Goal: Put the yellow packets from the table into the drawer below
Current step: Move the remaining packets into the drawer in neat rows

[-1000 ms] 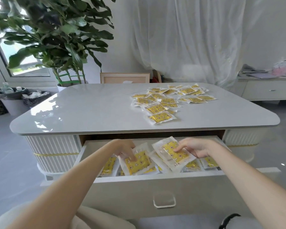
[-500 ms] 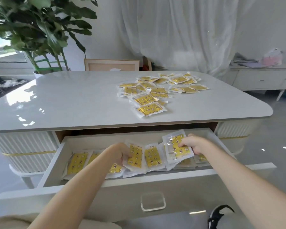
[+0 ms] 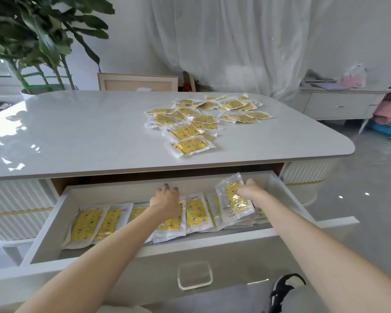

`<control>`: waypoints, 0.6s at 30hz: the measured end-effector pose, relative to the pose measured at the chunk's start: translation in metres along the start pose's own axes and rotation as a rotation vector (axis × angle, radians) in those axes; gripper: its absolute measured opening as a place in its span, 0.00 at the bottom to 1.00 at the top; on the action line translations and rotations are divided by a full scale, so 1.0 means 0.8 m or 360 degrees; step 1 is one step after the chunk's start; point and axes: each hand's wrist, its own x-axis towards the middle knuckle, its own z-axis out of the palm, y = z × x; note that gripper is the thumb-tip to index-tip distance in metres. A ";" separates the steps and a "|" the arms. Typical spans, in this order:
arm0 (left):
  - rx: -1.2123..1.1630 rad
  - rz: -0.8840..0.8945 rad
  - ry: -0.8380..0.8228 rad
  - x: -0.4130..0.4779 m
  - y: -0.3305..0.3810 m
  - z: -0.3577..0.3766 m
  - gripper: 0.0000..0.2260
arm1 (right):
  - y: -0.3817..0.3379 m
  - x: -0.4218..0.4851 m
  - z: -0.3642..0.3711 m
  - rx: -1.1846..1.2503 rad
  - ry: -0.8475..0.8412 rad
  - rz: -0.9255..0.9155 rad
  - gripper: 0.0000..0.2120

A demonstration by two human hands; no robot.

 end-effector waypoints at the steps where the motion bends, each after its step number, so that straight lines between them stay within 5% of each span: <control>1: -0.0007 0.0124 -0.0067 -0.001 0.011 0.000 0.22 | 0.000 -0.001 -0.005 0.0023 0.0001 0.0015 0.21; 8: 0.0200 0.0478 -0.0441 -0.001 0.074 0.013 0.32 | 0.029 0.020 -0.036 -0.0143 0.0149 0.0108 0.18; 13: 0.0179 0.0540 -0.0522 0.008 0.082 0.022 0.35 | 0.040 0.032 -0.043 -0.0364 0.0197 0.0029 0.03; 18: 0.0367 0.0587 -0.0475 0.012 0.081 0.028 0.32 | 0.050 0.044 -0.038 -0.0561 0.0057 -0.0273 0.28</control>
